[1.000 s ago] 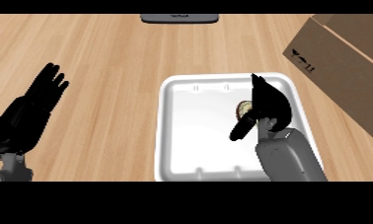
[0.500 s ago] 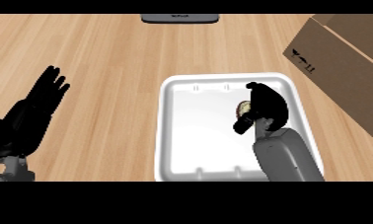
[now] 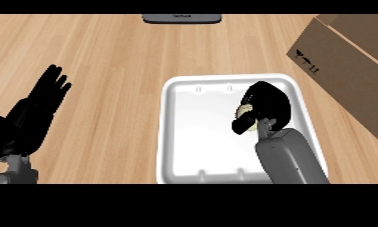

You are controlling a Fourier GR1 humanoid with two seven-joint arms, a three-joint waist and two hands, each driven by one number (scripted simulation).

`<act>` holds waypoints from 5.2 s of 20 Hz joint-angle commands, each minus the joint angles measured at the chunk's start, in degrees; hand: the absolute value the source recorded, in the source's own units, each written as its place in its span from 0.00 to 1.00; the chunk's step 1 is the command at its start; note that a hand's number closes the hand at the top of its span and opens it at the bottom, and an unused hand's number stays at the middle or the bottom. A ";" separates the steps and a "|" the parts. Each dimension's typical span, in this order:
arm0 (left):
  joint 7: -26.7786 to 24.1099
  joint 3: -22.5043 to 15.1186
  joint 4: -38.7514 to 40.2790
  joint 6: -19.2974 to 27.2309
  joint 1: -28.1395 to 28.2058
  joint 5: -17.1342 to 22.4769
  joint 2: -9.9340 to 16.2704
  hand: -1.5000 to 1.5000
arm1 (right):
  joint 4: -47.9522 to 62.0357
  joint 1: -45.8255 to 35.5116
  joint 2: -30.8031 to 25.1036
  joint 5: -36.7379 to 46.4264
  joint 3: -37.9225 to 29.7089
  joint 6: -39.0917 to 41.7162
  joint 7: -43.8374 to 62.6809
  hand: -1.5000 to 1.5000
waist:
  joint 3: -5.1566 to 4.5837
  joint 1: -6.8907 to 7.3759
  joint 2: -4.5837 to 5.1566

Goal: Pick the cupcake from the tray and place it in the cardboard box

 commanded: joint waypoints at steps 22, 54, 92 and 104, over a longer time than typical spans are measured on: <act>1.91 1.94 -1.74 -1.57 1.10 -0.56 -0.23 0.50 | -12.19 -10.85 -18.74 -4.11 -5.10 9.48 -31.05 1.00 | -0.02 -0.39 -0.26; -3.76 2.65 4.93 -3.61 -1.59 -3.65 -3.25 0.50 | 10.16 -20.26 -33.43 -0.10 -26.76 -5.33 -44.20 1.00 | 0.00 0.34 0.26; 0.81 6.05 -0.55 -6.34 0.99 -1.40 -1.14 0.50 | 36.95 -13.93 -39.48 -34.93 -59.04 -9.40 -62.89 0.00 | 0.03 -0.33 0.01; 0.14 3.19 -1.29 -4.58 1.12 -3.80 -5.33 0.50 | 51.37 -10.34 -53.86 -40.98 -59.49 1.24 -73.61 0.00 | 0.06 0.40 0.20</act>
